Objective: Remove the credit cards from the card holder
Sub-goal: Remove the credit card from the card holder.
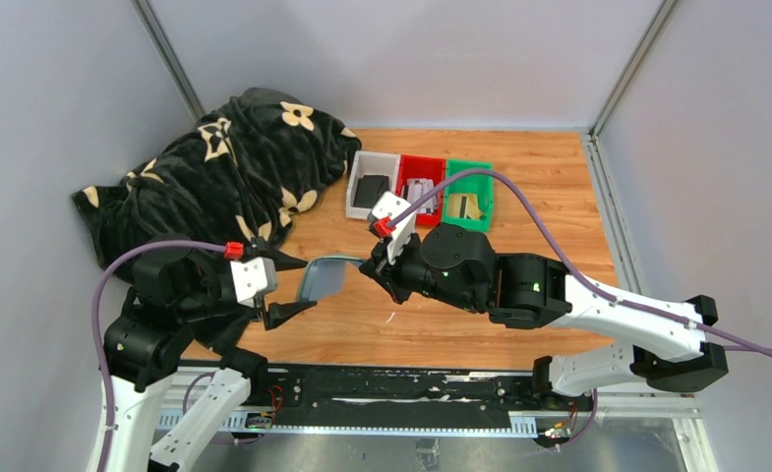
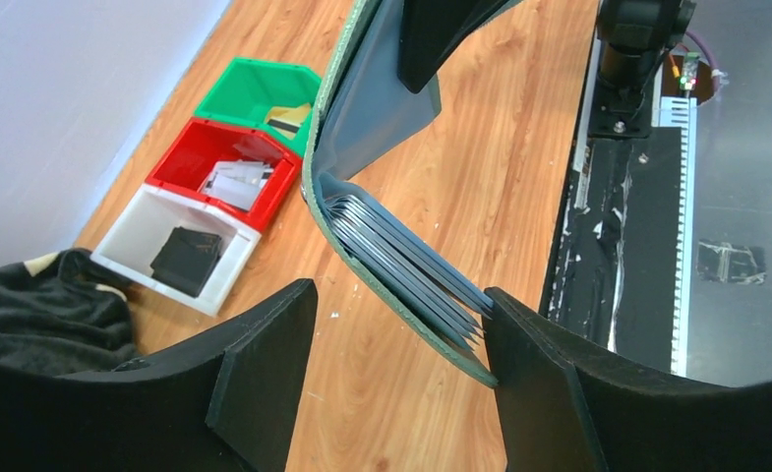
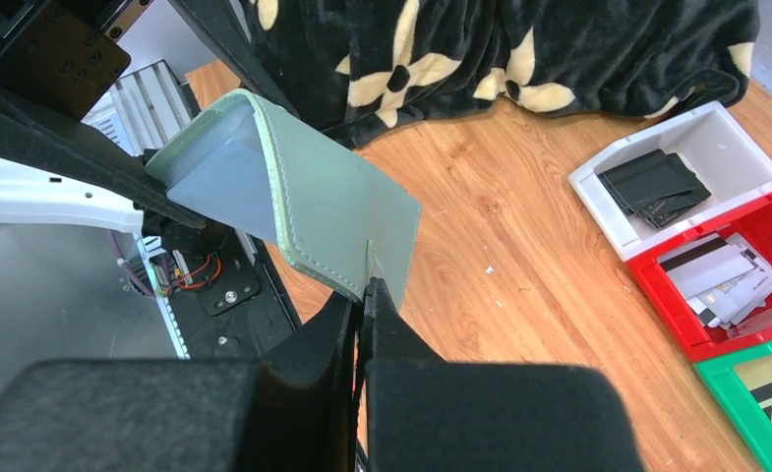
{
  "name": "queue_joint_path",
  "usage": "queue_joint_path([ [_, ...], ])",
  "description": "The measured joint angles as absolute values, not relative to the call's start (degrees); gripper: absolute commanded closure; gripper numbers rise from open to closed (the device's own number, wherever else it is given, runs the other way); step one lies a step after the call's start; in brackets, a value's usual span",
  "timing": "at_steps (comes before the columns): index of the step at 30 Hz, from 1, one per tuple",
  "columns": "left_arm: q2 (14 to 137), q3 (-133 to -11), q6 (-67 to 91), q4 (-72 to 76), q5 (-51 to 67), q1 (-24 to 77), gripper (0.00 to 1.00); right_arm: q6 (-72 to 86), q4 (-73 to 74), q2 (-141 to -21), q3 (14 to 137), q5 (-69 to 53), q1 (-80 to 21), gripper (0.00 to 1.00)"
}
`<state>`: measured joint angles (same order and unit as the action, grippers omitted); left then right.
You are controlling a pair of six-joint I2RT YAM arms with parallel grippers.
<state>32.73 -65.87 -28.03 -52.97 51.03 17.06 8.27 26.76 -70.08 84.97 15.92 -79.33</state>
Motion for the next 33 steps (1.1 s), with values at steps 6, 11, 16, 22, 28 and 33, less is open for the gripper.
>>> queue_joint_path([
  [6, 32.6, -65.9, -31.6, -54.6, 50.9, 17.1, 0.34, 8.3, 26.7, -70.0, 85.0, 15.8, -79.3, 1.0],
  [11, 32.4, -65.9, -34.1, -55.8, 50.2, 17.1, 0.33, 8.3, 26.7, -70.0, 85.0, 14.8, -79.0, 1.0],
  [16, 31.8, -65.9, -35.7, -56.1, 49.7, 17.1, 0.32, 8.3, 26.8, -70.0, 85.0, 14.1, -79.0, 1.0],
  [22, 31.4, -65.9, -39.2, -57.2, 48.8, 17.1, 0.44, 8.3, 26.8, -70.0, 85.0, 13.4, -78.6, 1.0],
  [28, 31.4, -65.9, -43.7, -57.7, 47.0, 17.1, 0.66, 8.3, 26.8, -70.1, 85.0, 11.7, -78.1, 1.0],
  [33, 30.8, -65.8, -42.2, -56.2, 44.9, 17.1, 0.79, 8.3, 26.3, -70.8, 85.0, 9.4, -77.8, 1.0],
])
